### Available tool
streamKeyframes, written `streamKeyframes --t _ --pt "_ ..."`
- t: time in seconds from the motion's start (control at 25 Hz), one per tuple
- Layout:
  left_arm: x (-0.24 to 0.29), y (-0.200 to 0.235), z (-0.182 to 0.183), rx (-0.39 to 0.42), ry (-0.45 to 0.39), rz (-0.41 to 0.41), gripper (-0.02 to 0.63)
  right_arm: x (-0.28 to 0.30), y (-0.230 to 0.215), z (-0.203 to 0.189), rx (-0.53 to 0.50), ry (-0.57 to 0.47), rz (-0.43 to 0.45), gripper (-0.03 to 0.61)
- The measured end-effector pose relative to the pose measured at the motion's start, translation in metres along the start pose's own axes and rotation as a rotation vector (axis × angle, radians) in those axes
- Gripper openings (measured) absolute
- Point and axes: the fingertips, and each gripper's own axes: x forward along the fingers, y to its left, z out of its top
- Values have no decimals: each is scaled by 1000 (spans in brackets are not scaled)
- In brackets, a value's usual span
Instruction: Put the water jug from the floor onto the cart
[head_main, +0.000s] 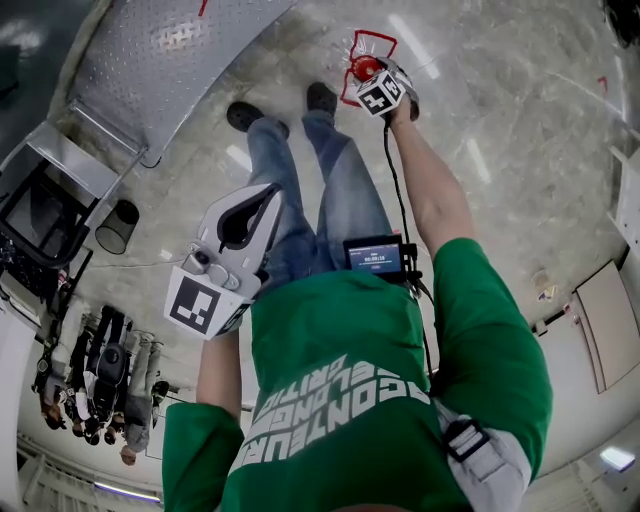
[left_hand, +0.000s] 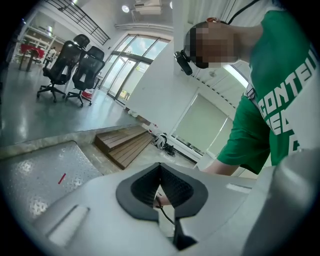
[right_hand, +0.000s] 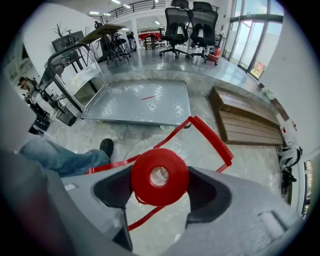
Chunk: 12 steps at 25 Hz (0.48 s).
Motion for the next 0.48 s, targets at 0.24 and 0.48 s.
streamKeyframes --t 0.24,0.48 --pt "8 -12 19 30 -26 13 15 -34 -19 7 -4 -46 -3 301" --pt "-21 -18 39 56 -99 28 15 -118 -8 57 -64 -189 -4 301"
